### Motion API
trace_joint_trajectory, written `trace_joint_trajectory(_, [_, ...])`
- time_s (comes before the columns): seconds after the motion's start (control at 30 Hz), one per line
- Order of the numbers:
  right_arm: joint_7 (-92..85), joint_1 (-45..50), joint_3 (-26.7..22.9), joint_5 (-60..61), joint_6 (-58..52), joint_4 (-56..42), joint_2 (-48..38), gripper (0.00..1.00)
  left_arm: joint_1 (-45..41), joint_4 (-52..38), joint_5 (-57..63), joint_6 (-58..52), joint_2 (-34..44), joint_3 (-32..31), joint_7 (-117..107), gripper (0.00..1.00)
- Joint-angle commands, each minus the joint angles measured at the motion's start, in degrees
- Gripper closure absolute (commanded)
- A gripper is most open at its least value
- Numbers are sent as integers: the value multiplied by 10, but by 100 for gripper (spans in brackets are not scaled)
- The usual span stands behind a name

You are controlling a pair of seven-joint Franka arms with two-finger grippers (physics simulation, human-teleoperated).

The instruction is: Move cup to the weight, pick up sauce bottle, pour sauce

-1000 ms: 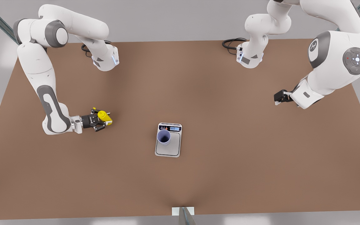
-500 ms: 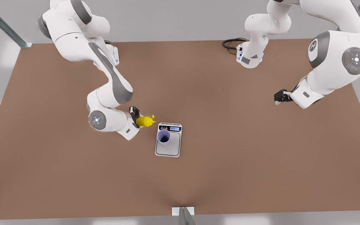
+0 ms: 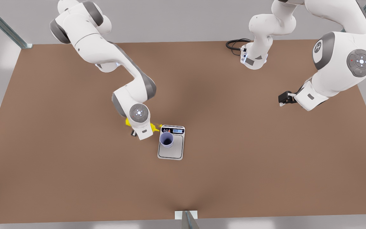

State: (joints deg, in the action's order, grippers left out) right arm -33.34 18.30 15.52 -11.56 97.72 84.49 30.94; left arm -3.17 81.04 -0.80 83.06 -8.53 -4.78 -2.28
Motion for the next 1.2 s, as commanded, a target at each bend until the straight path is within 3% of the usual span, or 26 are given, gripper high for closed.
trace_joint_trajectory(0.0, [5,12,-9,0,1,-5,2,45,0,0,0,0,0,0,0,0])
trace_joint_trajectory(0.3, [5,71,-74,9,5,-31,45,45,0,4,0,3,0,-1,0,0])
trace_joint_trajectory(0.83, [-1,82,-75,-16,5,-39,51,45,0,4,0,6,-3,-1,0,0])
trace_joint_trajectory(0.9, [-17,57,-69,5,5,-40,51,45,0,4,0,6,-3,-1,-1,0])
trace_joint_trajectory(1.0, [-63,-65,37,60,6,-41,50,45,0,4,0,6,-3,-1,0,0])
trace_joint_trajectory(1.17, [-369,-198,51,276,34,-32,52,45,0,-2,20,7,0,-1,3,0])
